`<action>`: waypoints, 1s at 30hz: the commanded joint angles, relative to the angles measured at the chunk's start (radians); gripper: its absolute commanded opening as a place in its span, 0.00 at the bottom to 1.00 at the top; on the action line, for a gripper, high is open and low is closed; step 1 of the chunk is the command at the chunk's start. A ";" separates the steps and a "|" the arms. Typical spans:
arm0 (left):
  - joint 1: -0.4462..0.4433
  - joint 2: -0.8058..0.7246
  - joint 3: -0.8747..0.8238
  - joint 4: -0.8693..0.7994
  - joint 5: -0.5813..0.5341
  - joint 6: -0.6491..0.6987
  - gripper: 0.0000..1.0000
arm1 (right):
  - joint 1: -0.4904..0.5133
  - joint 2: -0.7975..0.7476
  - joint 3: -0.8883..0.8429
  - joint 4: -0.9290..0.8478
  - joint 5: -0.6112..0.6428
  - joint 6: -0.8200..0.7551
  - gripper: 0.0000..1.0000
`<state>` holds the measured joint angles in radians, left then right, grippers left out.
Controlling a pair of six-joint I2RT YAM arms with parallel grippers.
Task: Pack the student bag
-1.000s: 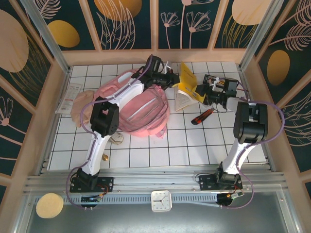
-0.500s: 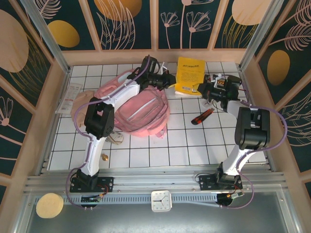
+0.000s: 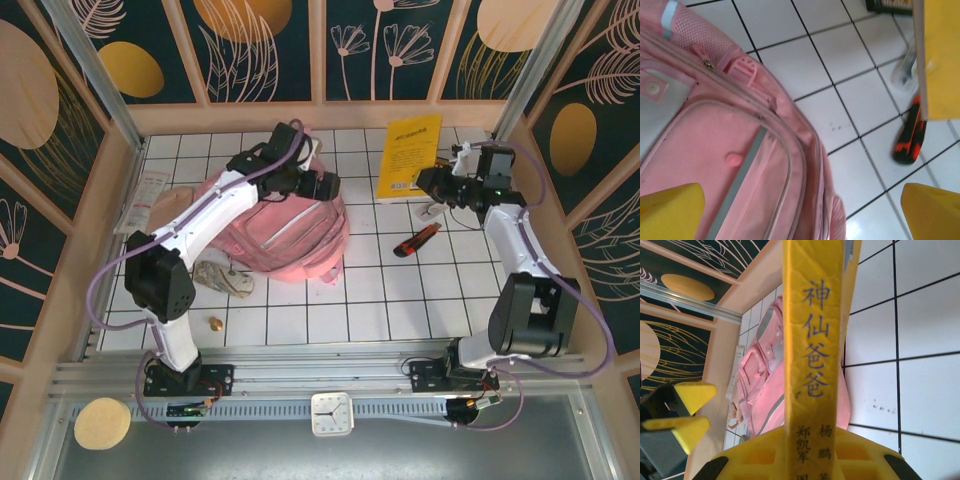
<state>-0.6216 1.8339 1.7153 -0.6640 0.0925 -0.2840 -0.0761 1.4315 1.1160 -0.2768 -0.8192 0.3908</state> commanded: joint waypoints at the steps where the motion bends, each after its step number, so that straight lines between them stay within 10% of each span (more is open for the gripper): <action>1: -0.095 0.055 -0.081 -0.080 -0.144 0.170 0.99 | 0.013 -0.064 -0.009 -0.067 0.020 -0.031 0.00; 10: -0.128 0.184 0.015 -0.080 -0.130 0.155 0.92 | 0.012 -0.120 -0.062 -0.075 0.036 -0.029 0.00; 30: -0.132 0.344 0.133 -0.167 -0.010 0.100 0.20 | 0.015 -0.177 -0.135 -0.035 0.033 0.010 0.00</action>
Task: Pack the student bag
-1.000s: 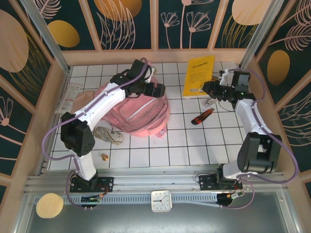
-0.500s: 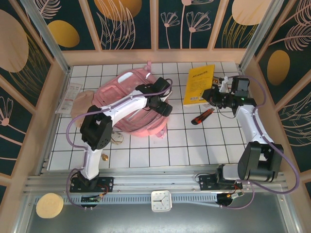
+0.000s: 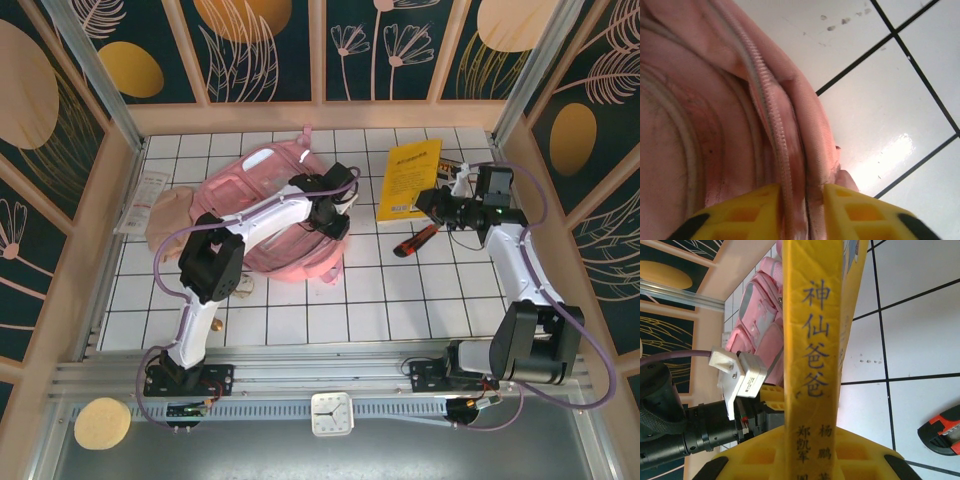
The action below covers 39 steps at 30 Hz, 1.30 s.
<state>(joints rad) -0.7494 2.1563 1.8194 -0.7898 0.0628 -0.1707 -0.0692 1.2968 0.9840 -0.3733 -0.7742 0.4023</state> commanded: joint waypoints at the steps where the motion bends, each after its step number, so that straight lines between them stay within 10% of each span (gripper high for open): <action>1: -0.004 0.021 0.032 -0.046 0.019 -0.015 0.16 | 0.006 -0.046 -0.006 0.062 -0.013 -0.002 0.00; 7: -0.002 0.010 0.068 -0.071 0.012 -0.025 0.00 | 0.009 -0.063 -0.026 0.068 -0.023 0.004 0.00; 23: -0.002 -0.032 0.514 -0.364 -0.227 -0.080 0.00 | 0.226 -0.116 -0.096 0.160 -0.241 0.186 0.00; 39: 0.035 -0.032 0.700 -0.475 -0.326 -0.151 0.00 | 0.385 -0.197 -0.360 0.339 -0.155 0.519 0.00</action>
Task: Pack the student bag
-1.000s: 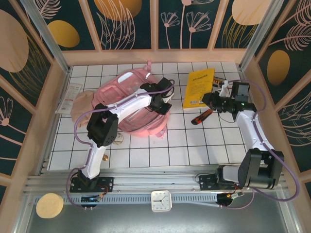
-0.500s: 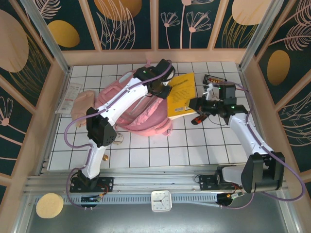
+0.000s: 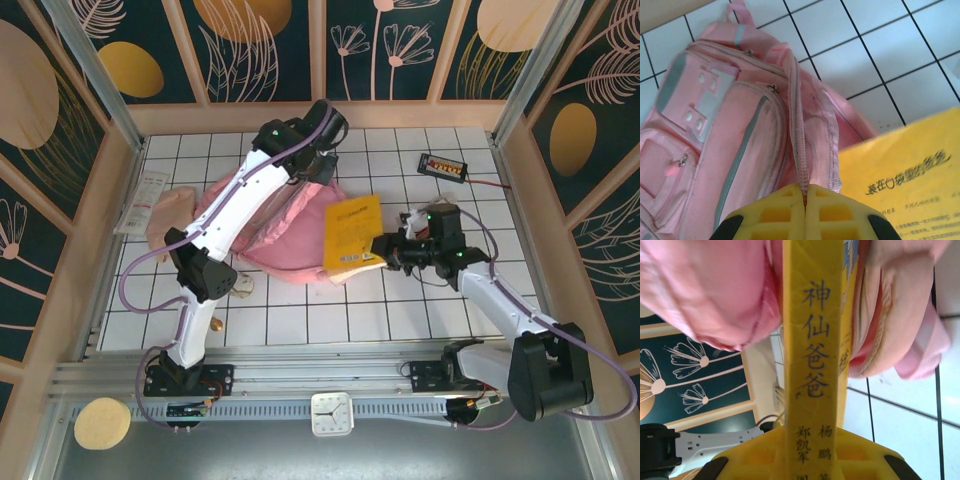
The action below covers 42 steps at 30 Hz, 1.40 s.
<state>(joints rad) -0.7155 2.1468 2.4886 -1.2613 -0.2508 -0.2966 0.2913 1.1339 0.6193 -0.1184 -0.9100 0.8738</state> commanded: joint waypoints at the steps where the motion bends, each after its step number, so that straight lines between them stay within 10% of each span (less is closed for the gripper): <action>1: 0.001 -0.024 0.026 0.000 -0.007 -0.023 0.00 | 0.042 -0.026 0.013 0.102 -0.021 0.061 0.00; 29: -0.036 -0.091 -0.048 0.103 0.183 0.051 0.00 | 0.205 0.916 0.738 0.242 -0.067 -0.094 0.00; 36: -0.034 -0.032 -0.014 0.115 0.166 0.031 0.00 | 0.201 0.883 0.763 0.106 0.104 -0.217 0.54; 42: -0.017 0.021 0.015 0.142 0.135 -0.028 0.00 | 0.175 0.633 0.630 -0.050 0.292 -0.373 0.65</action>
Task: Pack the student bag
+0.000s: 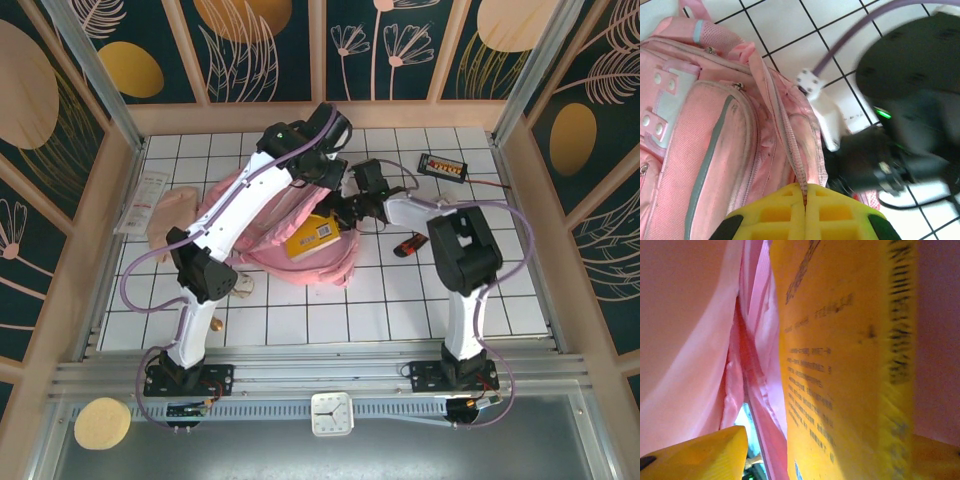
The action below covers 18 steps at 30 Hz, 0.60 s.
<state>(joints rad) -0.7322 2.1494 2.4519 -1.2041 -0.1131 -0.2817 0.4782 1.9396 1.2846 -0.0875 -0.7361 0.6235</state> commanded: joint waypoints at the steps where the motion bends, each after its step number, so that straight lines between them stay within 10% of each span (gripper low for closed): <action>1: 0.002 0.028 0.059 0.091 0.000 -0.052 0.00 | -0.016 -0.213 -0.060 -0.102 0.145 -0.151 0.65; 10: 0.004 0.080 0.066 0.130 0.078 -0.058 0.01 | -0.077 -0.489 -0.247 -0.167 0.231 -0.281 0.69; 13: 0.004 0.068 0.044 0.130 0.091 -0.061 0.62 | -0.131 -0.571 -0.309 -0.168 0.213 -0.245 0.74; 15: 0.004 0.029 0.013 0.133 0.059 -0.062 0.97 | -0.144 -0.641 -0.337 -0.176 0.255 -0.216 0.96; 18: 0.009 -0.079 -0.105 0.145 -0.023 -0.087 0.99 | -0.137 -0.680 -0.333 -0.213 0.253 -0.169 0.99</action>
<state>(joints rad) -0.7315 2.1868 2.4130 -1.0767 -0.0731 -0.3370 0.3305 1.3140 0.9470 -0.2684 -0.4969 0.4141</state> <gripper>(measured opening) 0.962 0.990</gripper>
